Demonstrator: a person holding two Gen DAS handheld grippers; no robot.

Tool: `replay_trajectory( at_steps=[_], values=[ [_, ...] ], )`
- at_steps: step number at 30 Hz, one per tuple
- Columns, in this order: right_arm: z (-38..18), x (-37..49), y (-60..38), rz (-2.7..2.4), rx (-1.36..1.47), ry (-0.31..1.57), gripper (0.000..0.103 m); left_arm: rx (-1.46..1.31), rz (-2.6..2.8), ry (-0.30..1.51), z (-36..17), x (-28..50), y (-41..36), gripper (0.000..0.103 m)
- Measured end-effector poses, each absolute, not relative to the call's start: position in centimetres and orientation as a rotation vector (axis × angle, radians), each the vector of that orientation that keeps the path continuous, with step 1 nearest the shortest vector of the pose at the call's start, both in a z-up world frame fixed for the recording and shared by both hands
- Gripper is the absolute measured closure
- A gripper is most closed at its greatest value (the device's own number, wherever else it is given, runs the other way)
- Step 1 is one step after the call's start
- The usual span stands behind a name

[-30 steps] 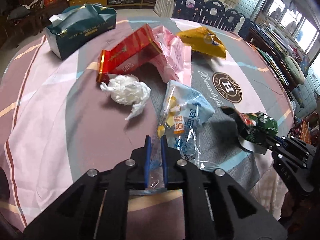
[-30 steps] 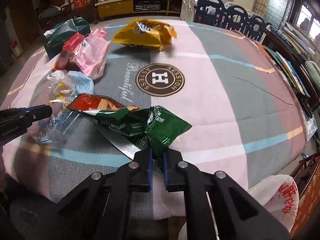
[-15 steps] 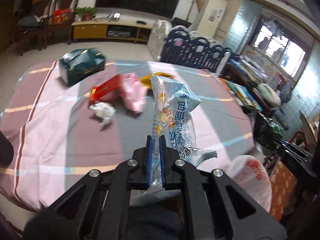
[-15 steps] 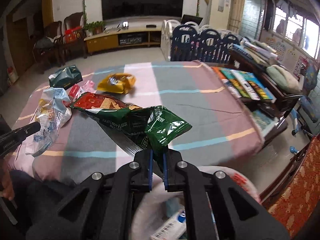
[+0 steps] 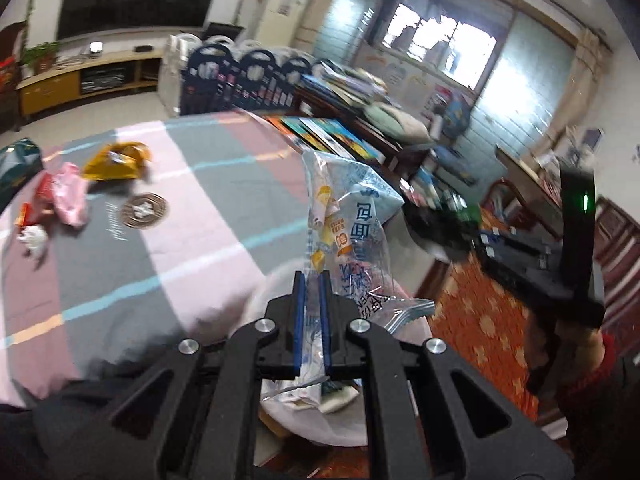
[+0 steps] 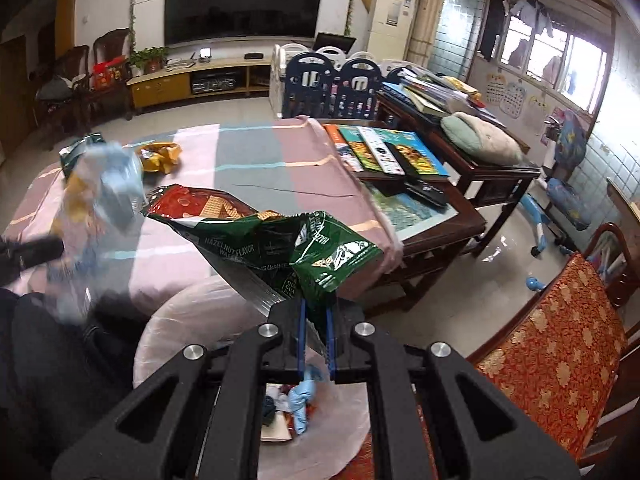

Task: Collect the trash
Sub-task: 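Carry the green wrapper and clear bag over the bin and release both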

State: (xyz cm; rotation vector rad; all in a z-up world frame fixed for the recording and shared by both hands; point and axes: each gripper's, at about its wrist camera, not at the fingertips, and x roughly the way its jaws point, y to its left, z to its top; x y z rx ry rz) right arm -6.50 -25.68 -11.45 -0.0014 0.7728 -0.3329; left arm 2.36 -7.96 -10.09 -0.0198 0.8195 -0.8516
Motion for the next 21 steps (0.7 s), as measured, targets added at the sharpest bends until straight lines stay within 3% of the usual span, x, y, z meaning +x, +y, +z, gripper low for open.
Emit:
replay_trajectory(
  at_steps=[8,17,19,21],
  values=[
    [-13.3,-6.0,-26.0,-0.318,0.035,0.816,0.094,0.126,-0.916,0.982,-16.5,1.3,-12.8,0.095],
    [-16.4,-5.7,-27.6,-0.318,0.159,0.907,0.094,0.214,-0.924,1.026,-18.3,-0.1,-14.3,0.093],
    [-16.5,-5.8,-27.9,-0.315,0.176,0.910,0.094,0.191,-0.918,1.031,-18.0,0.1,-13.9,0.071],
    [-16.7,-5.7,-28.0,-0.311,0.187,0.915,0.094,0.161,-0.895,1.025,-17.8,0.6,-13.3,0.061]
  ],
)
